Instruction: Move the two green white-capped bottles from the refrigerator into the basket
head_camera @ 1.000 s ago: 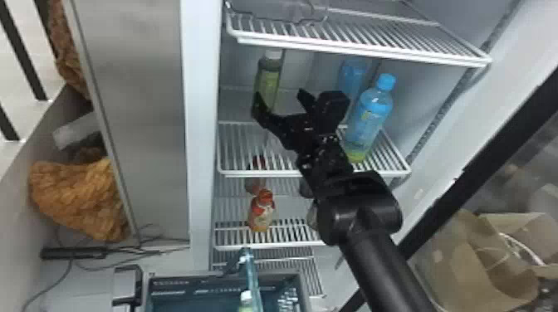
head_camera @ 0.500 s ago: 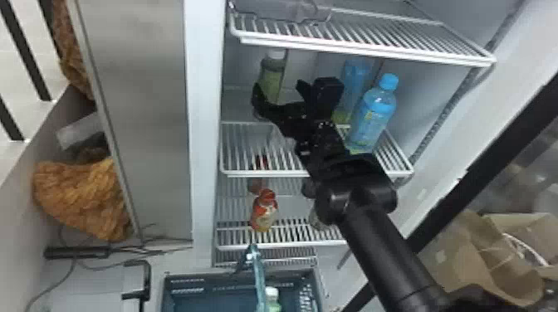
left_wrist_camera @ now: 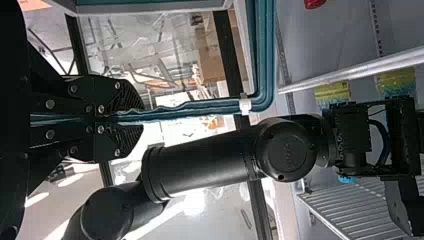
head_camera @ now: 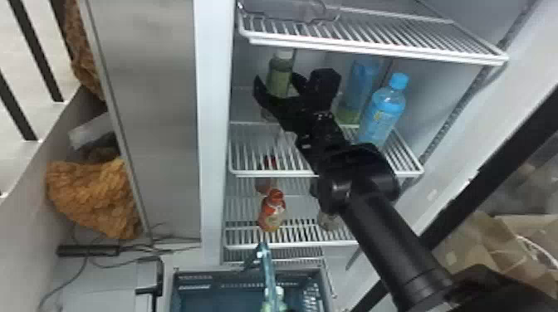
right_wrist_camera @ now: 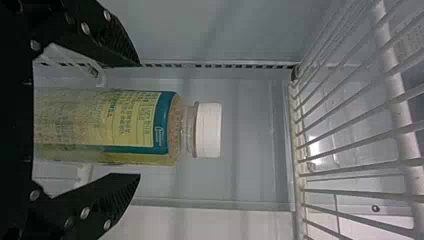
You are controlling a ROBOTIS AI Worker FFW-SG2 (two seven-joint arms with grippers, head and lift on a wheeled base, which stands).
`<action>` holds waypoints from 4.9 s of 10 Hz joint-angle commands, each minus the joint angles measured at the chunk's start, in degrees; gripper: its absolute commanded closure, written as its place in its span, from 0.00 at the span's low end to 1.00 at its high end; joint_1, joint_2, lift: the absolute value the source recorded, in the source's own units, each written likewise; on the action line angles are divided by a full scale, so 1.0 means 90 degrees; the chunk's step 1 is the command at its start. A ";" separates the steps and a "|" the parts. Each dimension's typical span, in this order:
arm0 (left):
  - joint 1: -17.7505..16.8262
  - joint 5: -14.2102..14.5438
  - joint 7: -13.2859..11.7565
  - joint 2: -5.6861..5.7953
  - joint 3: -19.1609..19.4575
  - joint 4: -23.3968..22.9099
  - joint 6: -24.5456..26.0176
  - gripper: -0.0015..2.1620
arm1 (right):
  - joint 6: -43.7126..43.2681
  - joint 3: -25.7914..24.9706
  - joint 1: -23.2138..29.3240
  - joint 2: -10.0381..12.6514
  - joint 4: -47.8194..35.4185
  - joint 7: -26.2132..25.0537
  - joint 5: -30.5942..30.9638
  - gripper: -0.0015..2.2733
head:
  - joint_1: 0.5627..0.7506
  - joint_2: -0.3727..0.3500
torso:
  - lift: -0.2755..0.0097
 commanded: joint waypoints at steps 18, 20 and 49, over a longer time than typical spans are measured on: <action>0.0234 0.0137 -0.0049 0.0015 0.0127 0.0010 -0.0093 0.54 | 0.1209 -0.1038 0.2843 -0.0342 -0.4322 0.0395 0.0037 0.39 | 0.70 0.17 | 0.95; 0.0250 0.0137 -0.0049 0.0005 0.0140 0.0010 -0.0124 0.54 | 0.1584 -0.1076 0.3296 -0.0430 -0.5072 0.0473 -0.0192 0.39 | 0.70 0.15 | 0.95; 0.0266 0.0112 -0.0068 0.0034 0.0114 0.0010 -0.0124 0.54 | 0.8381 -0.2523 0.6843 -0.0390 -0.9697 0.1606 -0.0674 0.38 | 0.70 0.03 | 0.95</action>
